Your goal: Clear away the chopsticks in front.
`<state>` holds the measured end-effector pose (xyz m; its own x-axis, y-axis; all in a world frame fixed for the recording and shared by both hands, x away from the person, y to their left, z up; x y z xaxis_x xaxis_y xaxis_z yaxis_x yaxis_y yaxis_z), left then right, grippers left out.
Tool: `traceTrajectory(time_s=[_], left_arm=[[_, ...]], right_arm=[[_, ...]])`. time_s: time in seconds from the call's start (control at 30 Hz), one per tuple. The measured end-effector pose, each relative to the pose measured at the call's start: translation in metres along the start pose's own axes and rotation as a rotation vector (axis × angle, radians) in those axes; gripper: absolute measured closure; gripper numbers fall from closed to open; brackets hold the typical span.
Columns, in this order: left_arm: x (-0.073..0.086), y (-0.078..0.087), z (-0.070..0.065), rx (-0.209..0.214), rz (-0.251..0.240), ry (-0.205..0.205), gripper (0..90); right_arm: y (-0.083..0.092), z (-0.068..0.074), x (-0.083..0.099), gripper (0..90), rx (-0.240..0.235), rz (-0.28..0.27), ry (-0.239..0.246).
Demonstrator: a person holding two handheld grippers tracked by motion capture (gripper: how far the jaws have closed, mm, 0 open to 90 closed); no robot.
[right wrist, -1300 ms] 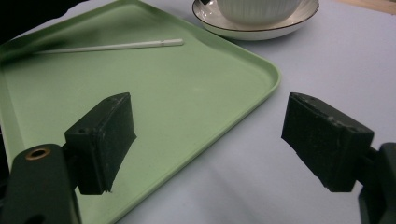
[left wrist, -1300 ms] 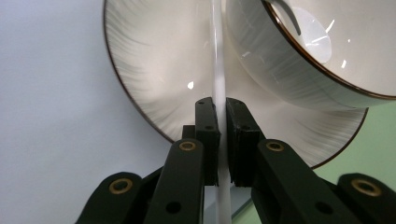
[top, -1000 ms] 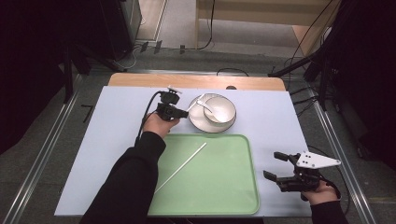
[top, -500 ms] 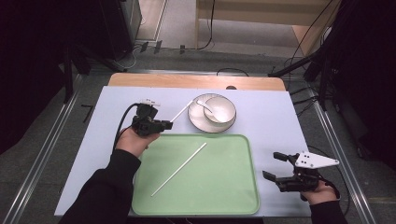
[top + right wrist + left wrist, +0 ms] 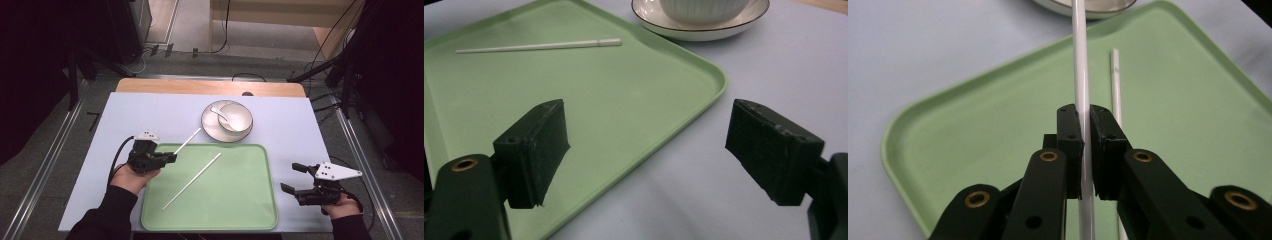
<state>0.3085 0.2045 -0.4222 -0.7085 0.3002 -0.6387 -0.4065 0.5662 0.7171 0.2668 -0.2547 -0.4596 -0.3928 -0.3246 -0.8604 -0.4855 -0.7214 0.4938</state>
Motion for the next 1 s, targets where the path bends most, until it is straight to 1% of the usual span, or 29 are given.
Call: traceTrajectory(time_s=[0.13, 0.2, 0.27, 0.33, 0.37, 0.5, 0.57, 0.6, 0.63, 0.7, 0.77, 0.87, 0.93, 1.0], left_arm=[[0.012, -0.004, -0.003, -0.002, 0.015, 0.005, 84.9], [0.016, -0.007, -0.005, 0.001, 0.014, 0.01, 84.9], [0.019, -0.01, -0.007, 0.002, 0.027, 0.004, 84.9], [0.021, -0.016, -0.011, 0.012, 0.036, 0.007, 84.9], [0.022, -0.019, -0.013, 0.011, 0.043, -0.003, 84.8], [0.025, -0.031, -0.017, 0.012, 0.078, -0.016, 84.8], [0.024, -0.036, -0.018, 0.024, 0.076, -0.019, 84.8], [0.023, -0.039, -0.018, 0.022, 0.072, -0.017, 84.8], [0.023, -0.042, -0.018, 0.03, 0.072, -0.013, 84.8], [0.023, -0.048, -0.018, 0.032, 0.083, -0.016, 84.8], [0.024, -0.053, -0.019, 0.023, 0.096, -0.024, 84.8], [0.025, -0.059, -0.018, 0.027, 0.108, -0.026, 84.6], [0.026, -0.062, -0.017, 0.031, 0.125, -0.03, 84.6], [0.025, -0.064, -0.018, 0.038, 0.117, -0.025, 84.5]], right_arm=[[0.0, 0.0, 0.0, 17.6, -0.001, 0.001, 0.001], [0.0, 0.0, -0.001, 17.6, -0.003, 0.0, 0.002], [0.0, 0.0, -0.001, 17.6, -0.003, 0.0, 0.003], [0.0, 0.0, -0.001, 17.6, -0.004, 0.0, 0.002], [-0.001, 0.001, -0.001, 17.6, -0.005, 0.001, 0.002], [-0.001, 0.001, -0.001, 17.6, -0.007, 0.005, 0.001], [-0.001, 0.001, -0.001, 17.6, -0.008, 0.004, 0.001], [-0.001, 0.001, -0.001, 17.6, -0.009, 0.003, 0.003], [-0.001, 0.001, -0.001, 17.6, -0.011, 0.005, 0.003], [-0.001, 0.001, -0.001, 17.6, -0.011, 0.006, 0.004], [-0.001, 0.001, -0.001, 17.6, -0.011, 0.004, 0.004], [-0.001, 0.001, 0.0, 17.6, -0.011, 0.004, 0.002], [-0.001, 0.001, 0.0, 17.6, -0.011, 0.007, 0.004], [-0.001, 0.001, 0.0, 17.6, -0.012, 0.008, 0.002]])
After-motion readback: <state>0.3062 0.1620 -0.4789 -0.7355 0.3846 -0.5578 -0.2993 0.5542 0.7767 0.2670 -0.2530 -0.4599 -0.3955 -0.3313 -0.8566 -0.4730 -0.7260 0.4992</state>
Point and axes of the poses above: each handheld gripper's, and its own axes: y roughly backward along the jaws, x roughly out of its underside, z roughly to its left, the point moved 3 cm from there along -y, roughly forward along the jaws
